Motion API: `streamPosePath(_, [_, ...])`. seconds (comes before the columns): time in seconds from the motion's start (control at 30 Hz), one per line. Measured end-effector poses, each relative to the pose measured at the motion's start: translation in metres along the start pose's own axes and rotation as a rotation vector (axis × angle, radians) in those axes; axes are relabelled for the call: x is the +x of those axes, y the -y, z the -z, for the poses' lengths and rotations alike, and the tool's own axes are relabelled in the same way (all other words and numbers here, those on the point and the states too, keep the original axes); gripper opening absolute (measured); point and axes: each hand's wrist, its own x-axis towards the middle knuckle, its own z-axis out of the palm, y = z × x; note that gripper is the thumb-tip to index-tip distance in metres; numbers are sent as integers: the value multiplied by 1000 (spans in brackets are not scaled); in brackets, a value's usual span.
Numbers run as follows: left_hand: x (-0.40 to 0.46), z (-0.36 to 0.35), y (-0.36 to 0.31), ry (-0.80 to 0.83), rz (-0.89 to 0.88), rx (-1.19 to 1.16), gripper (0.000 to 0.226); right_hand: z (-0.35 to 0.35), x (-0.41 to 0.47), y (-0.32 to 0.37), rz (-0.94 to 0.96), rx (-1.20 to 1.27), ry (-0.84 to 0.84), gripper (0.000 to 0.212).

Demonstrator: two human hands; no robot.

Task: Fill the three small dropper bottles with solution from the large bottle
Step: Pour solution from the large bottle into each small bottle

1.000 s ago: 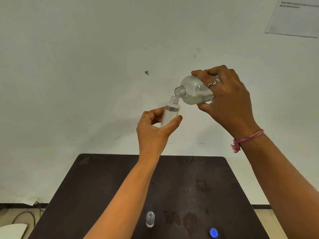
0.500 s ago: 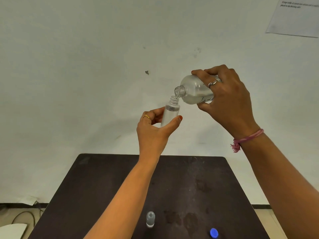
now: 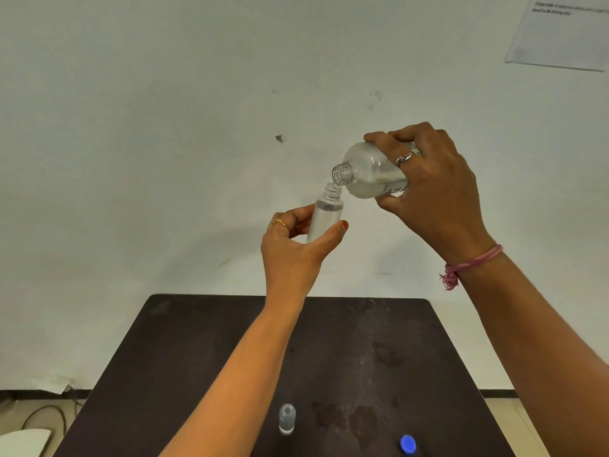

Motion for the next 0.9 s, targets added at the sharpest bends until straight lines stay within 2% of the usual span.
streamPosePath(0.9, [-1, 1, 0, -2, 14, -9, 37, 0, -1, 0, 5, -8, -4, 64])
